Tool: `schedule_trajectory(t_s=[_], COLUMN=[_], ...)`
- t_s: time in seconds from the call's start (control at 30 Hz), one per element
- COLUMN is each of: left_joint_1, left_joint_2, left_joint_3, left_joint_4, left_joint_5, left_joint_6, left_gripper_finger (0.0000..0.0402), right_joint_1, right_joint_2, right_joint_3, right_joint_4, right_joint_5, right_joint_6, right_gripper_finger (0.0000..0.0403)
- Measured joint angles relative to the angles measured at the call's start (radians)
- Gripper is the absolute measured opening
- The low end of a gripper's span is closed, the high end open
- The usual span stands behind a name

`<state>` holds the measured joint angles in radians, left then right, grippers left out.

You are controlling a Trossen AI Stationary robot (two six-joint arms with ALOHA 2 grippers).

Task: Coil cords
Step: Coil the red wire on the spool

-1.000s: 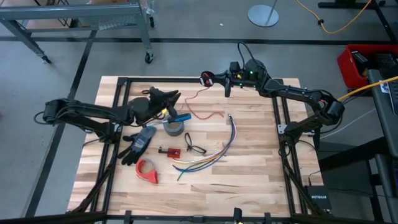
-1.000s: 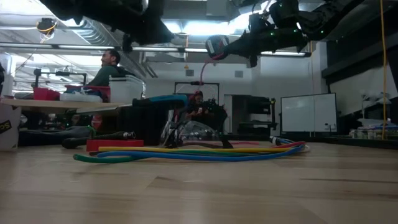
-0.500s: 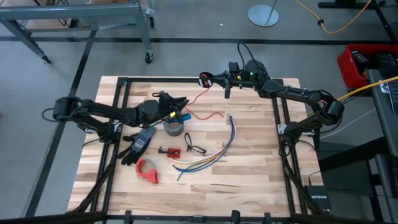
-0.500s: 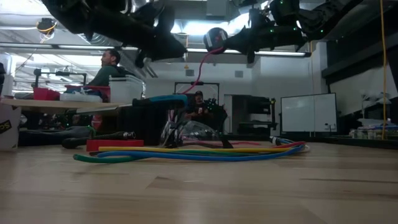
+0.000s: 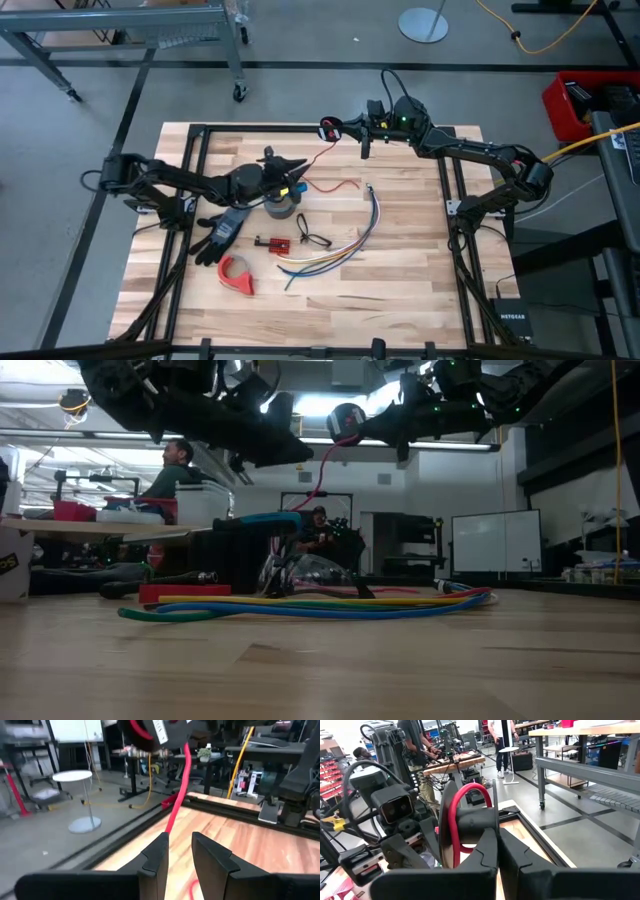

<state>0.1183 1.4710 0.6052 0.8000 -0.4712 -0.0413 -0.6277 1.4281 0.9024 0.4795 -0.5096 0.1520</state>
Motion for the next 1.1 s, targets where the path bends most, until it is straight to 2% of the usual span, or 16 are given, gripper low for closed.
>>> schedule_trajectory(t_s=[0.13,0.53,0.73,1.1], left_joint_1=[0.015,0.032,0.032,0.061], left_joint_2=[0.018,0.077,0.096,0.098], left_joint_3=[0.017,0.08,0.086,0.085], left_joint_4=[0.009,-0.006,-0.015,-0.043], left_joint_5=[0.0,0.001,0.046,0.048], left_joint_6=[0.016,0.015,0.015,-0.026], left_gripper_finger=[0.0084,0.0142,0.0132,0.0105], right_joint_1=[0.0,0.0,0.0,0.0], right_joint_2=[0.0,0.0,0.0,0.0], right_joint_3=[0.0,0.0,0.0,0.0], right_joint_4=[0.004,0.03,0.055,0.096], right_joint_5=[-0.001,-0.042,-0.043,-0.08], right_joint_6=[0.0,0.005,0.026,0.053], right_gripper_finger=[0.0001,0.0001,0.0001,0.0001])
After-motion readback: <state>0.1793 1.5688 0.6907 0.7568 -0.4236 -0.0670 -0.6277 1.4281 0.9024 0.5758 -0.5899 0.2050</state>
